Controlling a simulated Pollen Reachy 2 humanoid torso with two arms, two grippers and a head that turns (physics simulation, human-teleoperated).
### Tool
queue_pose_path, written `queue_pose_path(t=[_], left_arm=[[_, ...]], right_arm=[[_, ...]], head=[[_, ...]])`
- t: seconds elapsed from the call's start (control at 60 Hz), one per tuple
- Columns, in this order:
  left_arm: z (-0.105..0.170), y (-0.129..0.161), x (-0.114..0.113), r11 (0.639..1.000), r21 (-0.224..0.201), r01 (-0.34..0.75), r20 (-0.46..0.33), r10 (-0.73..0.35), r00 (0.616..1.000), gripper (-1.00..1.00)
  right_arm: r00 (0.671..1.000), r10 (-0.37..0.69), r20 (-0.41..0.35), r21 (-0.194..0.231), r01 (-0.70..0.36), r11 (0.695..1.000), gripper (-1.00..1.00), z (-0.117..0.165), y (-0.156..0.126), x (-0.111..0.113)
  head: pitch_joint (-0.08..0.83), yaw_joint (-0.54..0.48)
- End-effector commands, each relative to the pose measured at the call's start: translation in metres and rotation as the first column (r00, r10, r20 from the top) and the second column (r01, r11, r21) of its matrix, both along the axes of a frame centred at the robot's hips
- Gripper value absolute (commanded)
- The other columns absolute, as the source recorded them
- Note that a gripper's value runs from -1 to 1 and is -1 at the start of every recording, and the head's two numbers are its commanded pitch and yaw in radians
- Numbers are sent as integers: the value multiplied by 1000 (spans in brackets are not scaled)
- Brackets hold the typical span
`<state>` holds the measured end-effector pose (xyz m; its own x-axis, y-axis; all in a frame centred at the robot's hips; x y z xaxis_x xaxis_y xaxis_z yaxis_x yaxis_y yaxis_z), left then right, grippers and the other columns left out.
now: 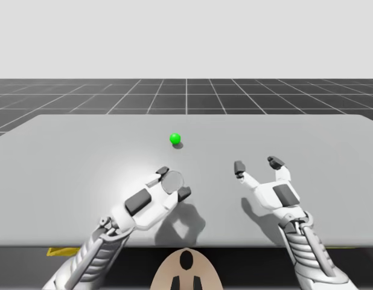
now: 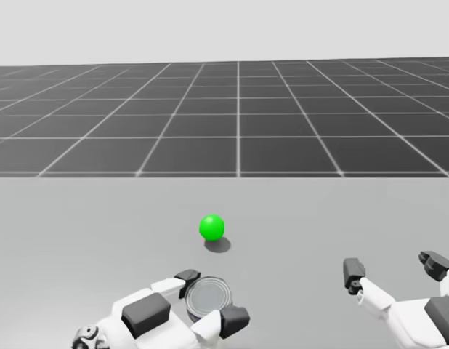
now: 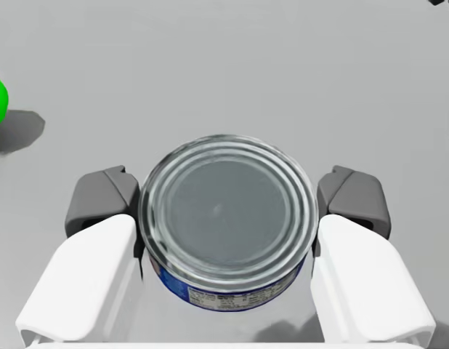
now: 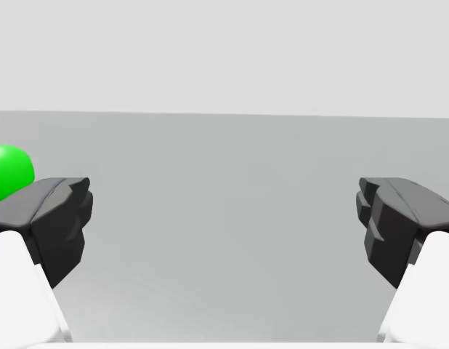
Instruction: Watch the red light. When it turns green, pick up the object.
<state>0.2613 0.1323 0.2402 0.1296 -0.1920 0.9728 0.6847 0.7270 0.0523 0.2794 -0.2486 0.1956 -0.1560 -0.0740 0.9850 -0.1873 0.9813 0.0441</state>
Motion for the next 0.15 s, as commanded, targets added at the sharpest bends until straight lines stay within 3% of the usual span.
queue_pose_path(t=[0.017, 0.067, 0.083, 0.15], left_arm=[[76, 12, -4, 998, -61, -33, 162, 43, 986, 1000], [84, 14, -5, 997, -71, -37, 179, 49, 983, 1000], [101, 18, -7, 995, -83, -50, 217, 67, 974, 1000], [125, 22, -12, 992, -108, -60, 262, 87, 961, 1000]], right_arm=[[1000, 15, -3, -26, -15, 1000, -1000, -4, 2, 0], [1000, 15, -4, -32, -15, 999, -1000, -5, 2, 0], [1000, 13, -5, -34, -13, 999, -1000, -5, 3, 0], [1000, 14, -12, -44, -15, 999, -1000, -6, 3, 1]], head=[[284, 40], [283, 39], [282, 39], [278, 39]])
